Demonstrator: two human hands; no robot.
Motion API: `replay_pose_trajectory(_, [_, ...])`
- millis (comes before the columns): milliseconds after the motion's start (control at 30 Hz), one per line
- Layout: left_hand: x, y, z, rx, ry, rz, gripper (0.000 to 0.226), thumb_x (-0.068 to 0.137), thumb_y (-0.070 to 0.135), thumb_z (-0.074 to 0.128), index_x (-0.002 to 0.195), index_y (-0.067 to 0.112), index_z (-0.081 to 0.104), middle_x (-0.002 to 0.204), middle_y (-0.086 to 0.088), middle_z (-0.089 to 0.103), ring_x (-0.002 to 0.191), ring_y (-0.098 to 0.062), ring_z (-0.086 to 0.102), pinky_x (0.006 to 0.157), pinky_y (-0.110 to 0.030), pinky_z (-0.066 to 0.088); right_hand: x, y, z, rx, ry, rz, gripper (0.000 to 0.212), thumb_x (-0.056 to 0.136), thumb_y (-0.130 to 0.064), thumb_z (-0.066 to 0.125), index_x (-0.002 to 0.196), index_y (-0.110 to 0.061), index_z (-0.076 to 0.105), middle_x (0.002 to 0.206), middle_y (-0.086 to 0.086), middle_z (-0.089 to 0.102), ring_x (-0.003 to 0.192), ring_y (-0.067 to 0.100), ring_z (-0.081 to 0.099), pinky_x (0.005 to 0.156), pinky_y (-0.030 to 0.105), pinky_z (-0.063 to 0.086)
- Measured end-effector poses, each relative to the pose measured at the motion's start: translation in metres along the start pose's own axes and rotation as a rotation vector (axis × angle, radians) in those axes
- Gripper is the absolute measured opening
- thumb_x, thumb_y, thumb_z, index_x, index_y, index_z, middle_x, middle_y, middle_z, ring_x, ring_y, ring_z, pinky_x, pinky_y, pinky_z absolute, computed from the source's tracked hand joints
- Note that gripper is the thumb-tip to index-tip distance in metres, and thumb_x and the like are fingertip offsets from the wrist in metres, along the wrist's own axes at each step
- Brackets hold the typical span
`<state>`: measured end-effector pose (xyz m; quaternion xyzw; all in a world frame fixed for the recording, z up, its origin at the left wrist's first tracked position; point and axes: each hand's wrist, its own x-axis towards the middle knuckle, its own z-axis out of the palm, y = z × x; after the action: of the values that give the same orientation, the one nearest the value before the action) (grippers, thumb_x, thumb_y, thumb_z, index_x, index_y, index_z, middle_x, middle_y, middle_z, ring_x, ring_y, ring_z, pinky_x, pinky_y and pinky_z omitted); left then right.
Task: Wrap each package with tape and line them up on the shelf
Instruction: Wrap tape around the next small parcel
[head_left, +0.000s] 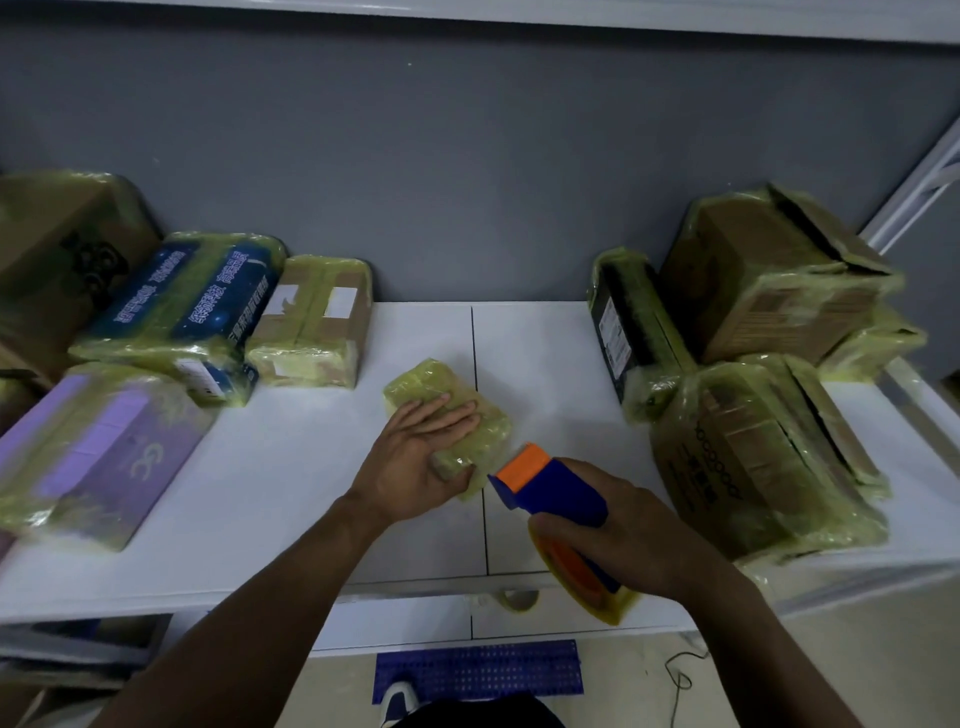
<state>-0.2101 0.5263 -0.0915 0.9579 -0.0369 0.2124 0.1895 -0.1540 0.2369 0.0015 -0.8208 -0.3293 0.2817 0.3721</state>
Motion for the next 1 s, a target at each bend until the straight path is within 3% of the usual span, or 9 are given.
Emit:
replay_pose_trajectory(200, [0.001, 0.0, -0.004, 0.004, -0.038, 0.007, 0.067, 0.085, 0.055, 0.07, 0.145, 0.028, 0.056, 0.154, 0.015, 0.045, 0.149, -0.013, 0.034, 0.122, -0.046, 0.026, -0.014, 0.01, -0.007, 0.031, -0.071, 0.057, 0.034, 0.094, -0.057, 0.067, 0.126, -0.048, 0.056, 0.098, -0.015, 0.073, 0.086, 0.005, 0.07, 0.078, 0.027, 0.052])
replay_pose_trajectory(400, [0.0, 0.006, -0.017, -0.012, -0.084, 0.007, 0.08, 0.088, 0.077, 0.046, 0.149, 0.027, 0.049, 0.157, 0.016, 0.039, 0.152, -0.012, 0.027, 0.126, -0.048, 0.017, -0.013, 0.016, 0.003, 0.029, -0.028, 0.126, 0.032, 0.103, -0.058, 0.044, 0.134, -0.053, 0.051, 0.107, -0.023, 0.071, 0.095, -0.002, 0.067, 0.087, 0.027, 0.051])
replay_pose_trajectory(500, [0.003, 0.019, -0.017, -0.028, -0.056, -0.141, 0.082, 0.083, 0.084, 0.041, 0.143, 0.029, 0.058, 0.152, 0.022, 0.044, 0.15, -0.006, 0.028, 0.126, -0.045, 0.016, -0.011, 0.016, 0.003, 0.055, -0.034, 0.136, 0.029, 0.107, -0.051, 0.044, 0.134, -0.051, 0.054, 0.105, -0.024, 0.071, 0.093, -0.003, 0.066, 0.084, 0.026, 0.047])
replay_pose_trajectory(633, [0.014, 0.045, -0.008, 0.025, -0.003, -0.381, 0.091, 0.064, 0.097, 0.044, 0.128, 0.038, 0.068, 0.139, 0.032, 0.054, 0.143, 0.003, 0.034, 0.123, -0.026, 0.013, -0.012, 0.02, 0.003, 0.087, -0.032, 0.184, 0.038, 0.108, -0.042, 0.047, 0.145, -0.051, 0.047, 0.11, -0.026, 0.072, 0.096, -0.007, 0.067, 0.085, 0.021, 0.05])
replay_pose_trajectory(733, [0.011, 0.048, -0.005, 0.007, -0.009, -0.398, 0.078, 0.071, 0.086, 0.06, 0.13, 0.035, 0.067, 0.141, 0.028, 0.055, 0.145, -0.001, 0.033, 0.123, -0.031, 0.014, -0.01, 0.022, 0.004, 0.196, -0.021, 0.245, 0.043, 0.105, -0.04, 0.054, 0.147, -0.043, 0.046, 0.106, -0.017, 0.075, 0.092, 0.0, 0.072, 0.07, 0.011, 0.051])
replay_pose_trajectory(867, [0.008, 0.055, -0.005, 0.047, 0.029, -0.348, 0.053, 0.086, 0.059, 0.07, 0.127, 0.026, 0.071, 0.139, 0.014, 0.062, 0.145, -0.013, 0.04, 0.124, -0.041, 0.017, -0.001, 0.022, 0.009, 0.088, 0.084, 0.424, 0.051, 0.09, -0.061, 0.066, 0.119, -0.02, 0.058, 0.102, -0.005, 0.07, 0.085, 0.009, 0.071, 0.066, 0.022, 0.051])
replay_pose_trajectory(933, [0.009, 0.058, -0.005, 0.056, 0.014, -0.345, 0.047, 0.09, 0.052, 0.07, 0.127, 0.023, 0.071, 0.139, 0.011, 0.062, 0.146, -0.017, 0.04, 0.125, -0.043, 0.015, 0.008, 0.022, 0.011, 0.016, 0.047, 0.433, 0.054, 0.091, -0.065, 0.063, 0.097, -0.012, 0.068, 0.087, 0.001, 0.074, 0.075, 0.012, 0.072, 0.064, 0.024, 0.049])
replay_pose_trajectory(1000, [0.008, 0.058, -0.006, 0.066, -0.005, -0.343, 0.044, 0.092, 0.05, 0.069, 0.127, 0.024, 0.071, 0.139, 0.012, 0.062, 0.146, -0.016, 0.039, 0.126, -0.043, 0.012, 0.016, 0.021, 0.011, 0.008, 0.024, 0.427, 0.054, 0.093, -0.065, 0.059, 0.08, -0.014, 0.07, 0.071, -0.003, 0.073, 0.062, 0.007, 0.068, 0.06, 0.021, 0.045])
